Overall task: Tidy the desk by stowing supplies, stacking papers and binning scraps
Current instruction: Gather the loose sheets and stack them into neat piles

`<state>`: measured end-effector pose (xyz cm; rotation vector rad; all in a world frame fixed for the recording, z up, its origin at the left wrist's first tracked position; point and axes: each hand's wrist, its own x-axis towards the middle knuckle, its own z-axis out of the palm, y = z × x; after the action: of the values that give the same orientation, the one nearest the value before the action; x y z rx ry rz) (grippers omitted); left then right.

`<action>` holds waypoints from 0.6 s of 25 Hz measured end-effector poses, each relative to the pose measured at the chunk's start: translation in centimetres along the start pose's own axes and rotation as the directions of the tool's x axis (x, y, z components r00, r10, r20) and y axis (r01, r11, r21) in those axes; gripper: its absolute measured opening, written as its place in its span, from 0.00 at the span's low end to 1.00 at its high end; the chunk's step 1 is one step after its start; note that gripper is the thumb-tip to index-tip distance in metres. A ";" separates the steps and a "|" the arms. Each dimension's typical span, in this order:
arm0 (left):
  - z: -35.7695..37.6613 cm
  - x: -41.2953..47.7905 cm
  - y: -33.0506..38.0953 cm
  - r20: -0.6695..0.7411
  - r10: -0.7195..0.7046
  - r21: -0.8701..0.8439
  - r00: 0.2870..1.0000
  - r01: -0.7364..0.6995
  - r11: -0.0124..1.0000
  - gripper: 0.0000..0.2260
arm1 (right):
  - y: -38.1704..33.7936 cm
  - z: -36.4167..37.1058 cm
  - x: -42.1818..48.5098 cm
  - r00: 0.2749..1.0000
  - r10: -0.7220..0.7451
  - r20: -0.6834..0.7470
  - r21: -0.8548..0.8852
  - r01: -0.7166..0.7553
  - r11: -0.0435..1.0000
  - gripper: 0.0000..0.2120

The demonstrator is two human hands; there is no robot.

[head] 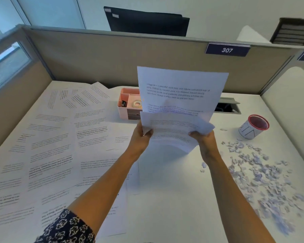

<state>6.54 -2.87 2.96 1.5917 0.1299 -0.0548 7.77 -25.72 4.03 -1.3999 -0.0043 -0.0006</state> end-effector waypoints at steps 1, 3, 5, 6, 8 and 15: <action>0.0 0.2 -0.1 -0.011 -0.016 0.052 1.000 0.016 0.999 0.20 | 0.5 -0.1 0.0 1.000 0.004 -0.010 -0.009 -0.004 1.000 0.25; 0.0 0.4 0.1 -0.038 -0.042 0.133 0.998 0.046 0.990 0.18 | 1.2 -0.4 -0.1 1.000 -0.001 -0.025 -0.020 0.000 1.000 0.24; 0.1 0.5 0.7 -0.053 -0.032 0.164 0.998 0.040 0.986 0.18 | 1.6 -0.6 -0.1 0.999 -0.008 -0.035 -0.017 0.008 1.000 0.25; 0.1 0.5 0.9 -0.053 -0.022 0.159 0.998 0.030 0.987 0.19 | 1.7 -0.6 -0.2 0.999 -0.013 -0.042 -0.015 0.012 1.000 0.25; 0.2 0.5 1.1 -0.047 0.008 0.147 0.999 -0.001 0.989 0.20 | 1.7 -0.5 -0.2 0.998 -0.025 -0.055 -0.027 0.023 0.999 0.26; 1.2 1.0 0.5 0.008 -0.023 0.195 1.000 0.021 0.981 0.18 | 1.7 0.0 -0.1 0.997 0.012 -0.071 -0.068 -0.017 0.998 0.27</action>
<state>7.66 -4.01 3.33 1.7860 0.1369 -0.0955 7.63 -25.47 2.33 -1.4679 0.0654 -0.0384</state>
